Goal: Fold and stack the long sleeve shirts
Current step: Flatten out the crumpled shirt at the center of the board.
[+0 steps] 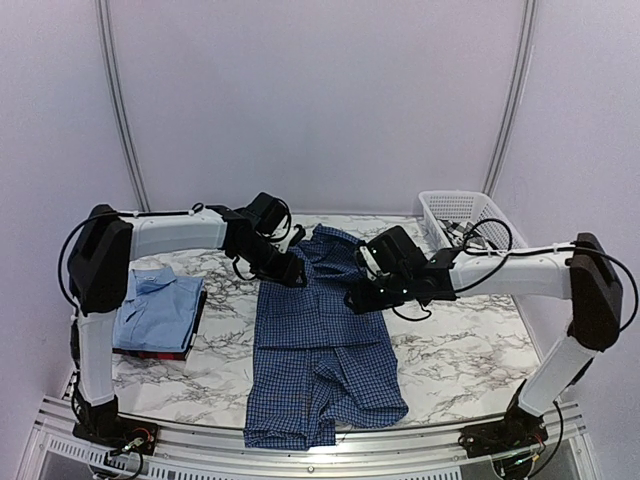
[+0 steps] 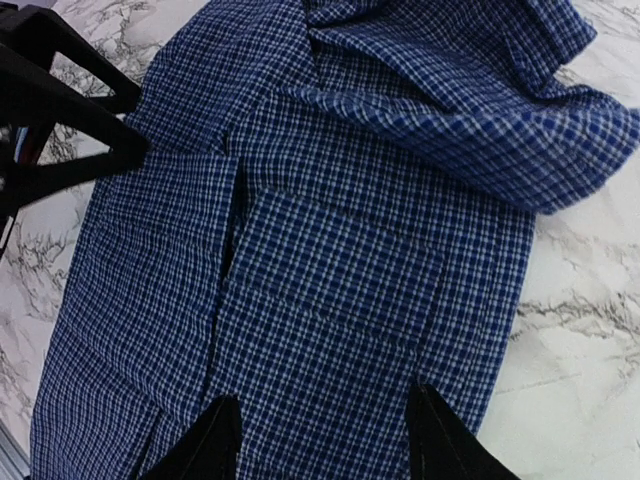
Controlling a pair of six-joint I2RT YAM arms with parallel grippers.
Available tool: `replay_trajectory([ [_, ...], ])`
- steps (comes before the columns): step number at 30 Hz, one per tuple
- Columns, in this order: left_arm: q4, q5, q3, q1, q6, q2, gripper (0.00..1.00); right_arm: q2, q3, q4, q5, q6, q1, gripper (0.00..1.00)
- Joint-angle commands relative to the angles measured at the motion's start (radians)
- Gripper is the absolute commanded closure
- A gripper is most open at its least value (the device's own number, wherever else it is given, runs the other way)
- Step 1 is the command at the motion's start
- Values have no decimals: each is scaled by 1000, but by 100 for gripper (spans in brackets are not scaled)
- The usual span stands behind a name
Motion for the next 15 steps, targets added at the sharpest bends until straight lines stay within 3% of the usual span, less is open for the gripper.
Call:
replay_trajectory([
  [1,-1,43,66,10,70,87,34,75,85,110,-52,-55,-41,48],
  [7,-2,76,89,9,81,128,26,175,140,120,-59,-80,-81,49],
  [15,-3,112,60,-3,72,133,28,265,195,125,-59,-99,-107,49],
])
